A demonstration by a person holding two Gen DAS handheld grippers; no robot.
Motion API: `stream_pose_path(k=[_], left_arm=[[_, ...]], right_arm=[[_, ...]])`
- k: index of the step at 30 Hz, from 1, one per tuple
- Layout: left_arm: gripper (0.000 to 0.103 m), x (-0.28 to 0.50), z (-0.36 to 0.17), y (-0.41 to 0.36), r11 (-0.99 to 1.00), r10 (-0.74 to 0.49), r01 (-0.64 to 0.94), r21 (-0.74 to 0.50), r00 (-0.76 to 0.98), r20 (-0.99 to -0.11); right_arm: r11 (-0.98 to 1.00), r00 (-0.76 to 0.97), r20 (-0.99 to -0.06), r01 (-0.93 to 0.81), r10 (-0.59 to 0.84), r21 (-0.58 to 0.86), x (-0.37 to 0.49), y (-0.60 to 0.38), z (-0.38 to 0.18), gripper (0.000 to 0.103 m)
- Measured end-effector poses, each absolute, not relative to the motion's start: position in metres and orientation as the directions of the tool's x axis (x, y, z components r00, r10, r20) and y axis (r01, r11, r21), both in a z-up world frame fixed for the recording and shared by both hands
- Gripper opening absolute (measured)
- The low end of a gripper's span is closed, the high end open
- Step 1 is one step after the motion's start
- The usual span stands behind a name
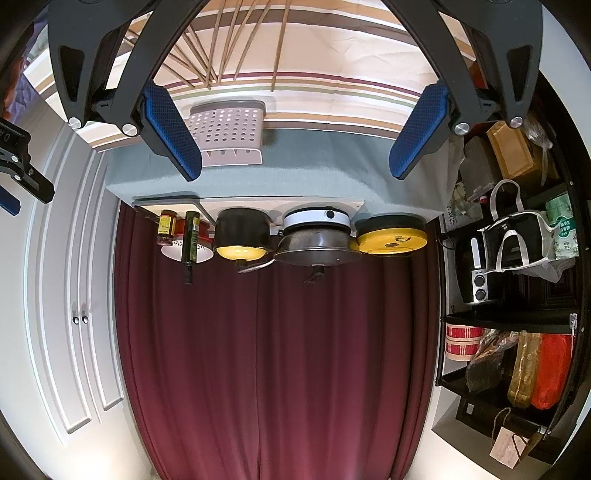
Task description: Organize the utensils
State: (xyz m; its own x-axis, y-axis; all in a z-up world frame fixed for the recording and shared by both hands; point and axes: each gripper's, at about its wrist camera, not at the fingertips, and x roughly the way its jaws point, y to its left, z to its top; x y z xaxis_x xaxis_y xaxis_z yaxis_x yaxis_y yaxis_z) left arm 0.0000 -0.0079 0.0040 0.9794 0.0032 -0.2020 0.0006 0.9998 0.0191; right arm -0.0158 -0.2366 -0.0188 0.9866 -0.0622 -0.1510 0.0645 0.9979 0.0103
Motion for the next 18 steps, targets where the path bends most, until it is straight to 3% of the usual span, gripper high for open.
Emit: stream_pose_path(k=[18], left_arm=[[0.099, -0.0017, 0.0035, -0.007, 1.0, 0.003, 0.002, 0.02, 0.98, -0.2]], right_arm=[[0.998, 0.987, -0.149, 0.064, -0.062, 0.007, -0.016, -0.2357, -0.0178, 0.097]])
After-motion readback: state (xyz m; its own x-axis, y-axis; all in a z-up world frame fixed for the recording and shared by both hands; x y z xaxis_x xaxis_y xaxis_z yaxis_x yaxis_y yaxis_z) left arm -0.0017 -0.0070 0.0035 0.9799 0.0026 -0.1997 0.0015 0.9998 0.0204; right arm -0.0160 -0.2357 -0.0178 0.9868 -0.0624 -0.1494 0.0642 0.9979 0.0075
